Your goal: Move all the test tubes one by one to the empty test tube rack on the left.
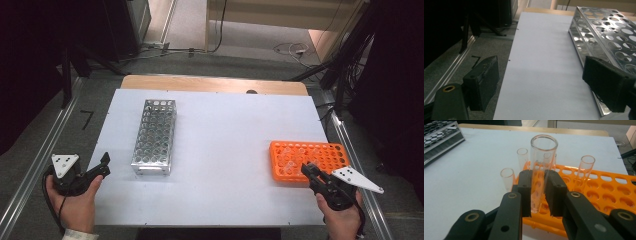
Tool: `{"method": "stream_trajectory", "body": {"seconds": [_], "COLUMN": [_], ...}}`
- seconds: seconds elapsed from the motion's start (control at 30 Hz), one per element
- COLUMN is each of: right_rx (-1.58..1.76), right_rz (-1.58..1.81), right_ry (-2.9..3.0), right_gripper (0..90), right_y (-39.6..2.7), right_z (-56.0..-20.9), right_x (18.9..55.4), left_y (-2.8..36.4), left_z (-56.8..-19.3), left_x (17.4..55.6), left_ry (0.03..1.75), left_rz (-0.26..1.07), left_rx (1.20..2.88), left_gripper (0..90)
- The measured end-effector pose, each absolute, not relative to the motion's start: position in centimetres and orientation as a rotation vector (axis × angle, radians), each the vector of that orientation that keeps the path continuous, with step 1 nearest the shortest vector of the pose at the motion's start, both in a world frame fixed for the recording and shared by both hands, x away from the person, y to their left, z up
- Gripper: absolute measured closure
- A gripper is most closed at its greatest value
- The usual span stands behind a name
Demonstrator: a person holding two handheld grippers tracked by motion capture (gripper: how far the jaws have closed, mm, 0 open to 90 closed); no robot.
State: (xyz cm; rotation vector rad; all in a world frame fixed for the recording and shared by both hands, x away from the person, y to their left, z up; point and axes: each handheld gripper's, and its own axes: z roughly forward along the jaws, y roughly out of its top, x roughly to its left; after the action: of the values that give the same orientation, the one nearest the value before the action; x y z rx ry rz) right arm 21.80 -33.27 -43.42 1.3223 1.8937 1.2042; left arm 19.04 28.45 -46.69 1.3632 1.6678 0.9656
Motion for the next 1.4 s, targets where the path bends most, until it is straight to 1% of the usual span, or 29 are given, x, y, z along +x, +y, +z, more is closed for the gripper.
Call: {"method": "stream_trajectory", "body": {"seconds": [0.27, 0.47, 0.7, 0.9, 1.4], "right_rx": [1.302, 1.265, 1.219, 1.162, 1.07], "right_rz": [1.228, 1.256, 1.269, 1.272, 1.279], "right_ry": [1.917, 1.956, 2.015, 2.072, 2.183], "right_gripper": [73.3, 73.3, 73.3, 73.3, 73.3], "right_y": [-33.0, -32.0, -30.4, -28.1, -23.2], "right_z": [-43.1, -42.9, -43.0, -43.0, -43.5], "right_x": [19.8, 19.3, 19.8, 20.8, 22.8], "left_y": [28.4, 28.3, 28.2, 28.0, 27.4], "left_z": [-46.6, -46.7, -46.8, -46.8, -46.6], "left_x": [19.0, 19.0, 19.1, 19.3, 19.5], "left_ry": [1.661, 1.658, 1.65, 1.641, 1.602], "left_rz": [0.961, 0.946, 0.943, 0.911, 0.884], "left_rx": [1.359, 1.368, 1.372, 1.379, 1.383], "left_gripper": [14.1, 14.1, 14.1, 14.1, 14.5]}}
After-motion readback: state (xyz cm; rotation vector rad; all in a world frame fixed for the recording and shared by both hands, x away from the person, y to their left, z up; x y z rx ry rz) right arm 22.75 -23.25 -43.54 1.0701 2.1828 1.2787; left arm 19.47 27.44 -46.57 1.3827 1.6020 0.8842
